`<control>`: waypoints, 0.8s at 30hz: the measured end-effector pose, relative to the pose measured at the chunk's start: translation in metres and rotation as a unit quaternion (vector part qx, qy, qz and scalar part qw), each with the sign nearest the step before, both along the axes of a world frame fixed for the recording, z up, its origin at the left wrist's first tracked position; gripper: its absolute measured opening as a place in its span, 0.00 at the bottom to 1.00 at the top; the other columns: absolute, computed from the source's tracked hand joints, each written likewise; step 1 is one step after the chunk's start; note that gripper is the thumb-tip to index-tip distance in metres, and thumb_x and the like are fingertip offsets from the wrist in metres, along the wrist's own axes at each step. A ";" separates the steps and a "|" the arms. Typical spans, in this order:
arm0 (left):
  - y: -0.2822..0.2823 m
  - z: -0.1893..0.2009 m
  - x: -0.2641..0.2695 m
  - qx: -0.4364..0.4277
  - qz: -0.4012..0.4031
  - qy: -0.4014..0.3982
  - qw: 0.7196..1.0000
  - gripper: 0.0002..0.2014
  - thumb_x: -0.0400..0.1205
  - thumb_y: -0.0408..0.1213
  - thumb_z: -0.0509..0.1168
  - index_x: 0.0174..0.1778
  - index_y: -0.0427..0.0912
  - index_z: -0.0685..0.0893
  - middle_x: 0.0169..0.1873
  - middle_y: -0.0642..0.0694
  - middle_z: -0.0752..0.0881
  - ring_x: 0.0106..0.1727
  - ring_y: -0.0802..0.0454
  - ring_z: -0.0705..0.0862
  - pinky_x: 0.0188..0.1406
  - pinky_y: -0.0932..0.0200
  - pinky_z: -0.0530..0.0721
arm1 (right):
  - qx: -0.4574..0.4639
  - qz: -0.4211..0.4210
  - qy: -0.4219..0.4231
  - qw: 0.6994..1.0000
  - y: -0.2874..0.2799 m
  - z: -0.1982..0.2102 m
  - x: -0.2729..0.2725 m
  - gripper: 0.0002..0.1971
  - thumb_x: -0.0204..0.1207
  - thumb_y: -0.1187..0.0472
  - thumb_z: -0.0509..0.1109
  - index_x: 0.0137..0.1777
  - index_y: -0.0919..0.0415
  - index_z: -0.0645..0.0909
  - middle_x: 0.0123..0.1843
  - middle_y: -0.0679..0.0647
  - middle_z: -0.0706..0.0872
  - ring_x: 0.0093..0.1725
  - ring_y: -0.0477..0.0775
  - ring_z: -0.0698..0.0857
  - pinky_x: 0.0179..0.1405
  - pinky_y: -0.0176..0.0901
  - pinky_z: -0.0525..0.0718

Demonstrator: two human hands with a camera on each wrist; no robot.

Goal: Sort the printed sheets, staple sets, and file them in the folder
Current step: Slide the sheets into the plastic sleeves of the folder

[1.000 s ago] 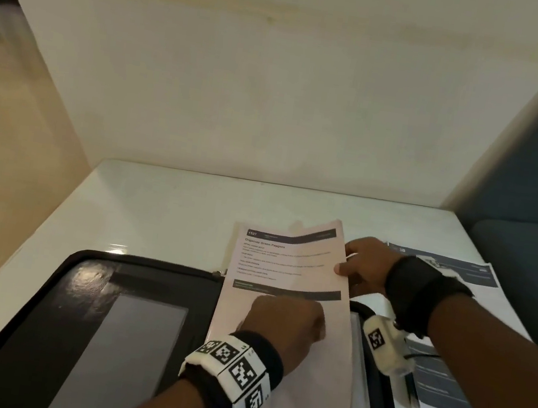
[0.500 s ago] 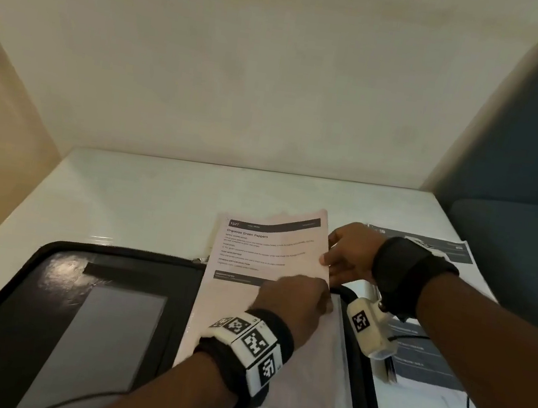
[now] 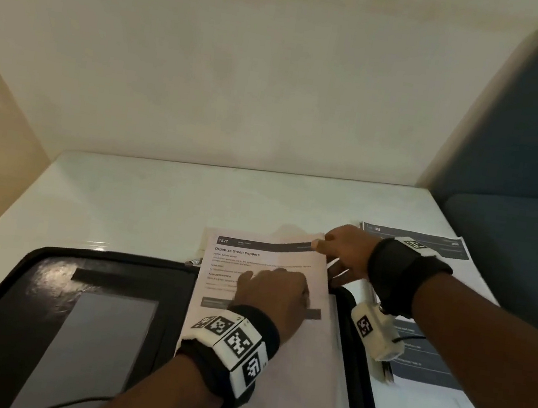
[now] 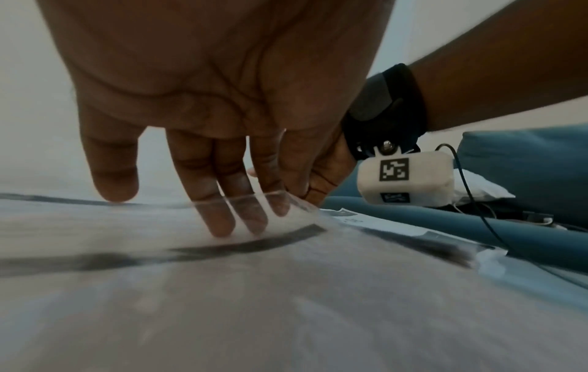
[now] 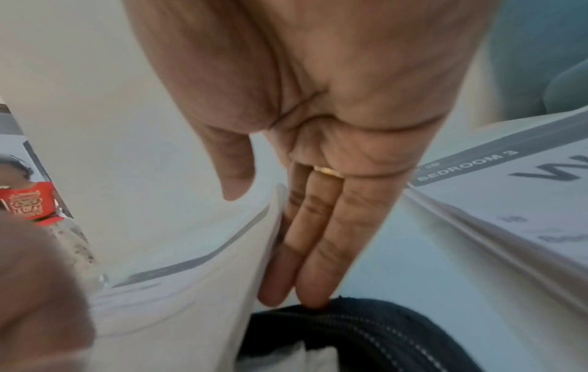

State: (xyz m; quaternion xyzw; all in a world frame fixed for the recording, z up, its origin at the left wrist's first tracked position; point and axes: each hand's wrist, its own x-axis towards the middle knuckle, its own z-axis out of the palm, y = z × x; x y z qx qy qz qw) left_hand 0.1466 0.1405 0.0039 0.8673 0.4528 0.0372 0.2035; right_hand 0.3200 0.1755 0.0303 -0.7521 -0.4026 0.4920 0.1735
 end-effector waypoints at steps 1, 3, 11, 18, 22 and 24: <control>0.002 -0.002 -0.007 0.004 0.003 0.012 1.000 0.09 0.84 0.43 0.58 0.54 0.50 0.82 0.49 0.49 0.85 0.51 0.46 0.83 0.63 0.42 0.77 | 0.020 -0.024 0.009 0.999 0.004 -0.002 -0.002 0.16 0.82 0.59 0.67 0.66 0.66 0.74 0.58 0.65 0.85 0.47 0.66 0.89 0.41 0.58 0.91; 0.009 -0.005 -0.023 0.007 0.009 0.029 1.000 0.09 0.85 0.43 0.58 0.56 0.51 0.81 0.51 0.50 0.86 0.54 0.47 0.82 0.65 0.43 0.76 | 0.042 -0.036 0.009 0.998 0.013 -0.004 -0.008 0.19 0.82 0.65 0.67 0.72 0.60 0.71 0.64 0.63 0.81 0.47 0.63 0.87 0.28 0.49 0.88; 0.024 -0.005 -0.068 0.011 0.032 0.004 0.999 0.07 0.84 0.45 0.61 0.48 0.54 0.84 0.51 0.55 0.87 0.53 0.52 0.83 0.63 0.49 0.80 | 0.089 0.157 -0.180 0.967 0.026 0.005 -0.024 0.16 0.77 0.70 0.68 0.62 0.57 0.86 0.56 0.53 0.83 0.53 0.60 0.87 0.49 0.53 0.91; 0.028 -0.002 -0.071 0.015 0.071 -0.065 0.995 0.07 0.82 0.43 0.63 0.39 0.55 0.83 0.36 0.61 0.83 0.42 0.60 0.81 0.58 0.49 0.80 | 0.098 0.160 -0.068 0.980 0.016 0.023 -0.011 0.10 0.77 0.71 0.71 0.54 0.61 0.90 0.47 0.58 0.92 0.44 0.58 0.92 0.42 0.50 0.92; 0.028 -0.004 -0.072 0.030 0.053 -0.055 0.997 0.07 0.82 0.44 0.63 0.40 0.56 0.83 0.37 0.60 0.85 0.43 0.60 0.81 0.58 0.49 0.80 | 0.072 0.247 -0.088 0.962 0.007 0.021 -0.007 0.10 0.76 0.69 0.72 0.53 0.58 0.90 0.48 0.56 0.92 0.38 0.52 0.89 0.34 0.44 0.88; 0.027 -0.003 -0.071 0.041 0.042 -0.046 0.997 0.07 0.83 0.44 0.62 0.40 0.56 0.82 0.38 0.60 0.85 0.44 0.60 0.81 0.61 0.50 0.76 | 0.056 0.259 -0.082 0.961 0.002 0.022 -0.007 0.09 0.75 0.69 0.73 0.52 0.60 0.90 0.45 0.51 0.93 0.40 0.53 0.90 0.40 0.48 0.90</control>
